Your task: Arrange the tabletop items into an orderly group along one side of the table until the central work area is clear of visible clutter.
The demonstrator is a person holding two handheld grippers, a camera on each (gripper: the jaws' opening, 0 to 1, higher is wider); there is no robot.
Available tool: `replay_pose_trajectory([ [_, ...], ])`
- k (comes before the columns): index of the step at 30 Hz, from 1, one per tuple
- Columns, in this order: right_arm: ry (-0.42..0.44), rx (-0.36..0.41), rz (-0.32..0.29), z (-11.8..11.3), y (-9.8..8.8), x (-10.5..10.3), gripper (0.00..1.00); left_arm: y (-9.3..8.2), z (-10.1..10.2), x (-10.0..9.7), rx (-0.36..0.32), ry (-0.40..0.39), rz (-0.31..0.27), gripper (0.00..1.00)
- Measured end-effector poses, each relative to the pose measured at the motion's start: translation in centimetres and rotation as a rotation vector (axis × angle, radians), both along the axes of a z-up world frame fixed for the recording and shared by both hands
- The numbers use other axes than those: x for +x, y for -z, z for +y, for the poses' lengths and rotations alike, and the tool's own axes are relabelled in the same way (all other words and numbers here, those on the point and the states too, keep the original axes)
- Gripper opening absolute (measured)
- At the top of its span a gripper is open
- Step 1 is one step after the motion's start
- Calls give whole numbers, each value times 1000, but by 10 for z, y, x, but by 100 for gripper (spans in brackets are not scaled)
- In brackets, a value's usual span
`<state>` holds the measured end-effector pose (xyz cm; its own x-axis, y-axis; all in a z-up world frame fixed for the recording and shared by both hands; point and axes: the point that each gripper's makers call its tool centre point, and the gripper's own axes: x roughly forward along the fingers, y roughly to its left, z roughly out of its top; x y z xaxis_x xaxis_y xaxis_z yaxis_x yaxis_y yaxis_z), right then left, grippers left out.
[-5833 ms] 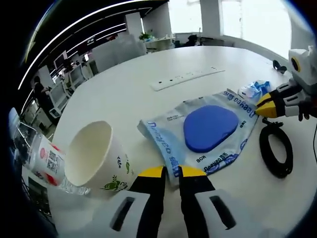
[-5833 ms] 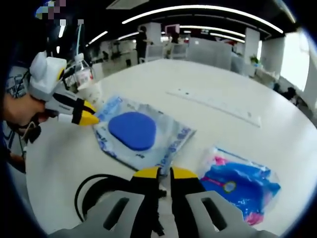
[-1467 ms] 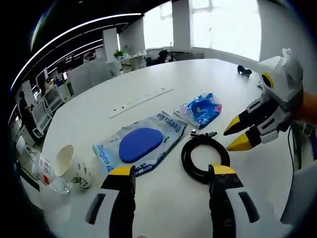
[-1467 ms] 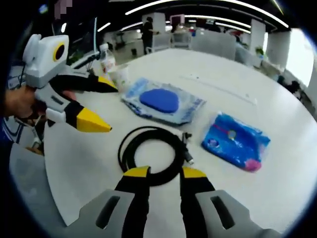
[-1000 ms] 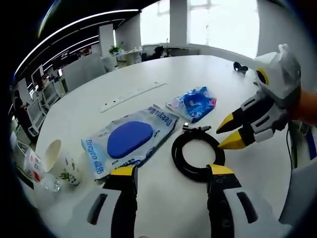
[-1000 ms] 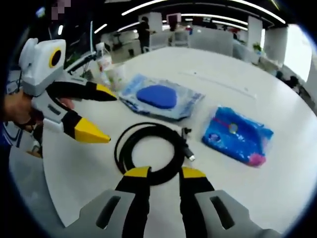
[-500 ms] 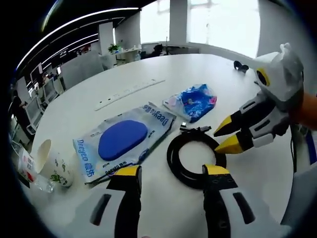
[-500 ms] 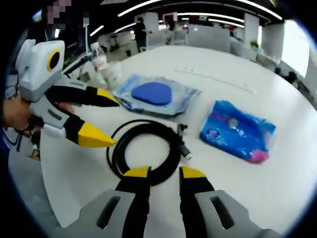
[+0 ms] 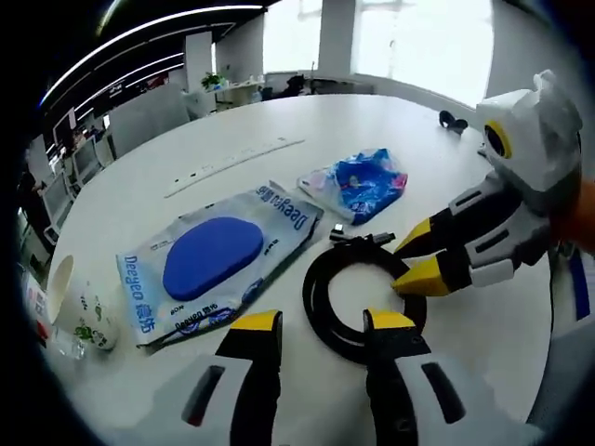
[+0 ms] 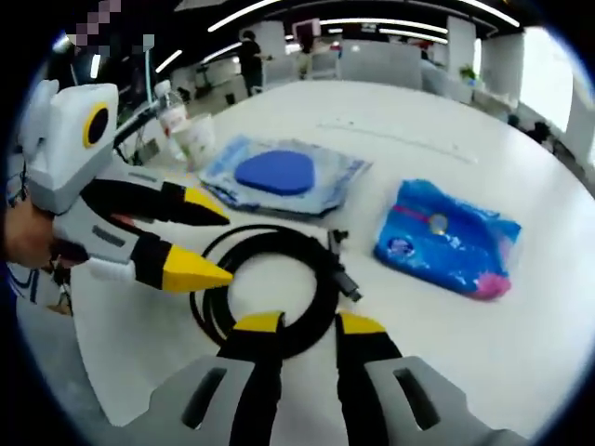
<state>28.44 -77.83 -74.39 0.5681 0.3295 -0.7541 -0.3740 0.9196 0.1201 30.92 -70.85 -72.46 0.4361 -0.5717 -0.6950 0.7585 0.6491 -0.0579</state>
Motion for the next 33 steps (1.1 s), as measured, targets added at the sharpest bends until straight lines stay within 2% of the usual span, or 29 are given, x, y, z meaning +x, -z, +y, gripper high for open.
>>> replay_pose_trajectory([
  [5, -17, -45, -6, -1, 0, 2, 16, 4, -2, 0, 9, 8, 10, 29],
  [7, -54, -60, -17, -1, 1, 2, 14, 6, -2, -2, 10, 17, 9, 24],
  [14, -97, -74, -29, 4, 0, 0, 7, 17, -5, -14, 29, 24, 31, 27],
  [15, -116, -68, -47, 8, -2, 1, 6, 16, -7, -13, 37, 54, -19, 26],
  [16, -136, -79, -62, 10, -3, 2, 5, 19, -6, -22, 48, 56, 15, 23],
  [17, -190, -133, -62, 10, -1, -1, 4, 19, -6, -20, 59, 72, -15, 21],
  [18, -210, -161, -74, 10, -1, -1, 4, 18, -7, -19, 55, 62, -18, 21],
  [23, -174, -122, -78, 10, -4, -1, 4, 16, -1, -15, 27, 26, 10, 14],
  [27, -174, -116, -78, 11, -6, -1, 4, 13, -1, -14, 40, 33, -10, 8],
  [33, -177, -106, -83, 12, -10, -4, 4, 10, 0, -16, 24, 12, 12, 6],
])
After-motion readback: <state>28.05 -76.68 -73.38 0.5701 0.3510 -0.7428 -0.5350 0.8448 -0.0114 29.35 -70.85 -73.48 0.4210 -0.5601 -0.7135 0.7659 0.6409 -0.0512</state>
